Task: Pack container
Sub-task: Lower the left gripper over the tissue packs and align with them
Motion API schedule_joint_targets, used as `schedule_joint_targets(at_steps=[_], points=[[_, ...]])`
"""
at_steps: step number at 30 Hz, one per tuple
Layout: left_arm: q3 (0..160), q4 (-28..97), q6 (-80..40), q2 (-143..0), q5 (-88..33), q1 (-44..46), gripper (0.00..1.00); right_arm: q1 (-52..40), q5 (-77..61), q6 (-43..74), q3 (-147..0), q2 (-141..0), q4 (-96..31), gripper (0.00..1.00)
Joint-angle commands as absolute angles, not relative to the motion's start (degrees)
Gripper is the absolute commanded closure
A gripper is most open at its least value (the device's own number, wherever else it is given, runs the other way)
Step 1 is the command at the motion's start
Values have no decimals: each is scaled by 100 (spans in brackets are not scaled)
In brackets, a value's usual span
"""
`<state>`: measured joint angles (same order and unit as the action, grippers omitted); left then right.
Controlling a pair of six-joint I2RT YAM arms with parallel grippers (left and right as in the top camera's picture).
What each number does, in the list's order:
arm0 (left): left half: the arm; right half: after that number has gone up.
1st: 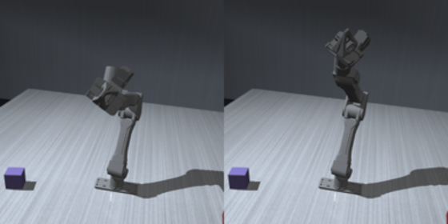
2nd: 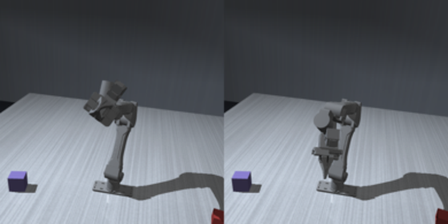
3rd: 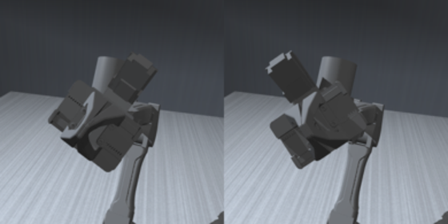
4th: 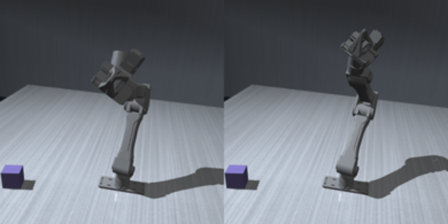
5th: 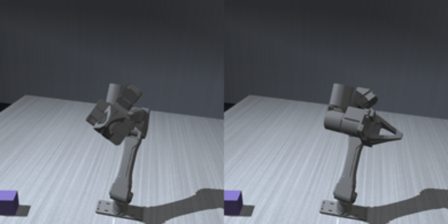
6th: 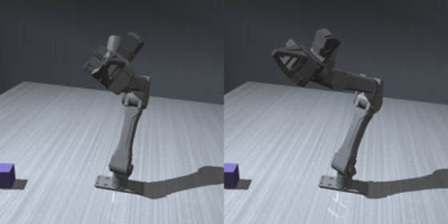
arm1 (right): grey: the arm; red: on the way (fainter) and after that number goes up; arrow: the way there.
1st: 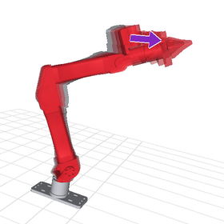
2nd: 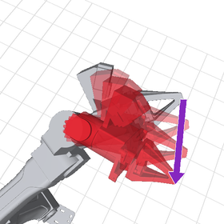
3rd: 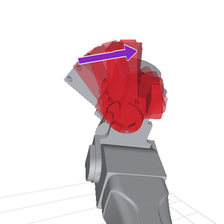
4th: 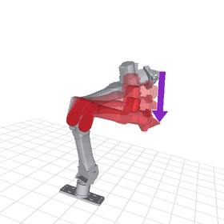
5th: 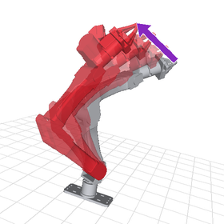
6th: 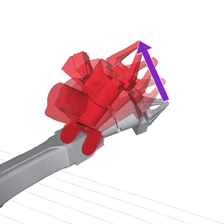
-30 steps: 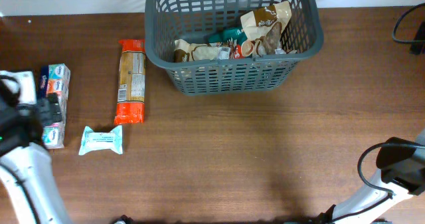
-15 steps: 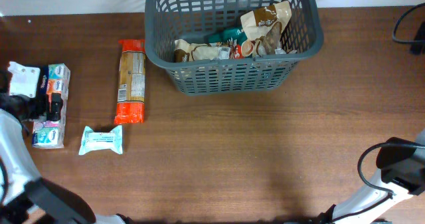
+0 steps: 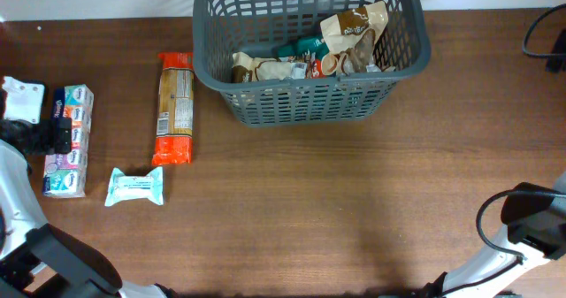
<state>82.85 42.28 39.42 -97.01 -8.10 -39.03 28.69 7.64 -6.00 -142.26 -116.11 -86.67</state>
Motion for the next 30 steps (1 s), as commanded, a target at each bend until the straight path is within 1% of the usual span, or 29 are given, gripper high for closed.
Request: schedule_joint_targets(at_steps=[1, 5, 10, 14, 16, 24, 30], points=[[8390, 4331, 3857, -9708, -768, -3933, 1, 2891, 816, -567, -14239, -11566, -8652, 1], [8361, 4554, 3859, -9708, -860, -3927, 1, 2891, 816, -567, -14239, -11566, -8654, 1], [8359, 4324, 3852, -9776, -674, -3951, 1, 2891, 816, -567, -14239, -11566, -8654, 1], [8359, 3938, 3011, -10022, 410, -3962, 1, 2891, 816, -567, -14239, -11566, -8652, 1], [8361, 3900, 2779, -10182, 674, -3959, 1, 2891, 816, -567, -14239, -11566, -8654, 1], [8385, 4254, 2226, -10713, 716, -3944, 1, 2891, 816, -567, -14239, -11566, -8652, 1], [8746, 4414, 2187, -10737, 279, -3883, 1, 2891, 816, -567, -14239, -11566, -8652, 1]])
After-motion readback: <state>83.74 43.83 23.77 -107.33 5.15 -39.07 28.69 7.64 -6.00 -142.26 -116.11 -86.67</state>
